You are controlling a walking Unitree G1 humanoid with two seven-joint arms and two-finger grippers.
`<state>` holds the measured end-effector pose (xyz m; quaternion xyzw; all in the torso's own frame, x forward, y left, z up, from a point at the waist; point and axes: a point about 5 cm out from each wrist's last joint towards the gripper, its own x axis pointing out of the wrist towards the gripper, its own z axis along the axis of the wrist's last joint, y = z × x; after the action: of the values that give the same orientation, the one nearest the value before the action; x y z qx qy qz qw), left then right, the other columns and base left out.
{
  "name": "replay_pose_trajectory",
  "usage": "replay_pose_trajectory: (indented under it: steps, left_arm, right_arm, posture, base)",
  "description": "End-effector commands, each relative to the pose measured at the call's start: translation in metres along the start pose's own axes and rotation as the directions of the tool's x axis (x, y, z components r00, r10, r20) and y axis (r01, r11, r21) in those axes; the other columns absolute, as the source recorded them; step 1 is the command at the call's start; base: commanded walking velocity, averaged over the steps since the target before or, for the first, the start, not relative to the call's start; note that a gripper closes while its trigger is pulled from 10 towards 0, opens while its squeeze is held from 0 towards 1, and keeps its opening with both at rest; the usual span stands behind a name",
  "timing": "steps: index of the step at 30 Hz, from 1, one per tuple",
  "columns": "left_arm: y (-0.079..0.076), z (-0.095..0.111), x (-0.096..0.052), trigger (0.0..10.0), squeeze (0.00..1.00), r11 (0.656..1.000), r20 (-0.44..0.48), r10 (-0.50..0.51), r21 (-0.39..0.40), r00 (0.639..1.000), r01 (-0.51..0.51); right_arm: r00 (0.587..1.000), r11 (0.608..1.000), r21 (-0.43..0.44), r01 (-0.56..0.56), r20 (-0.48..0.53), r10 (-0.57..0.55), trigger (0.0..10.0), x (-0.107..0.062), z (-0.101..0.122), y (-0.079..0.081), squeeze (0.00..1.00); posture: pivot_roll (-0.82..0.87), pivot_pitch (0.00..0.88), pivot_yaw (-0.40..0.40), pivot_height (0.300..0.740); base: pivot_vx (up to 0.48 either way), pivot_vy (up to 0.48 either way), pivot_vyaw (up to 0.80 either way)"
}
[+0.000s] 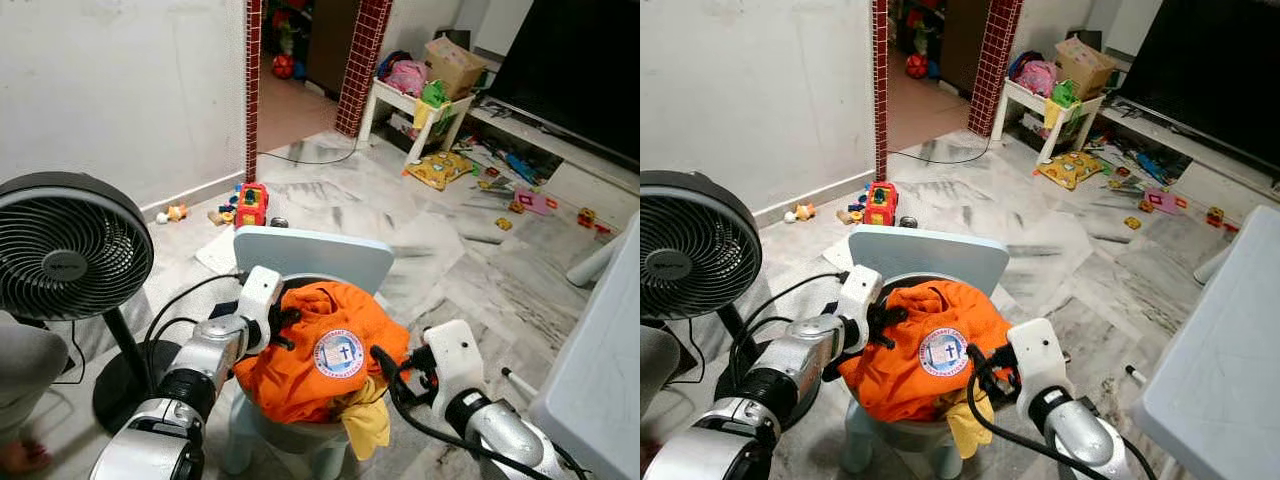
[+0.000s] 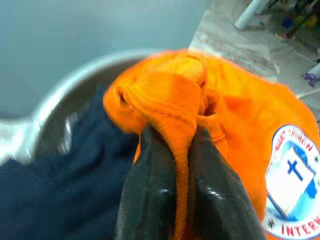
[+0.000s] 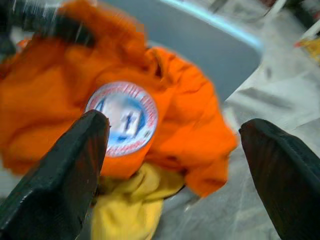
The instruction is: Hang hanger
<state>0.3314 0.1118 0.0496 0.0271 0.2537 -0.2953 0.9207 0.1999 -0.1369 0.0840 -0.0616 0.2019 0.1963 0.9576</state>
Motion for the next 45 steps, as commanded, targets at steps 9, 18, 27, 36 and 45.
replay_pose_trajectory:
  steps: [9,18,27,36,45]
  left_arm:
    - [-0.014,0.053,-0.009,0.0,0.0,0.917,0.267,-0.118,0.398,0.956,0.002]
    - [-0.054,0.037,-0.015,0.0,0.0,0.544,-0.051,-0.459,0.773,0.887,0.326]
    - [-0.051,-0.016,-0.029,0.0,0.0,0.329,-0.431,-0.477,0.72,0.766,0.611]
    - [-0.038,0.009,-0.016,10.0,1.0,0.461,-0.243,-0.336,0.8,0.91,0.384]
    - [-0.03,0.028,-0.022,10.0,1.0,0.806,0.064,-0.242,0.569,0.968,0.164]
  right_arm:
    - [0.999,1.0,-0.008,0.025,-0.021,-0.025,10.0,0.005,-0.002,-0.007,0.0]
    - [0.999,0.999,0.001,0.049,0.011,-0.049,10.0,0.014,0.006,-0.011,0.0]
    - [0.998,0.998,0.008,0.055,-0.009,-0.055,10.0,0.01,0.0,-0.008,0.0]
    - [0.997,0.997,-0.017,0.077,-0.013,-0.078,10.0,0.01,0.001,-0.014,0.0]
    - [0.992,0.992,-0.032,0.122,-0.008,-0.123,10.0,0.011,0.002,-0.02,0.0]
  posture:
    - [0.03,0.0,-0.108,0.74]
    - [0.05,0.0,-0.088,0.74]
    - [0.03,0.0,-0.084,0.74]
    - [0.04,0.0,-0.104,0.74]
    - [0.05,0.0,-0.11,0.74]
  base:
    - [0.0,0.0,0.0]
    - [0.0,0.0,0.0]
    - [0.0,0.0,0.0]
    - [0.0,0.0,0.0]
    - [0.0,0.0,0.0]
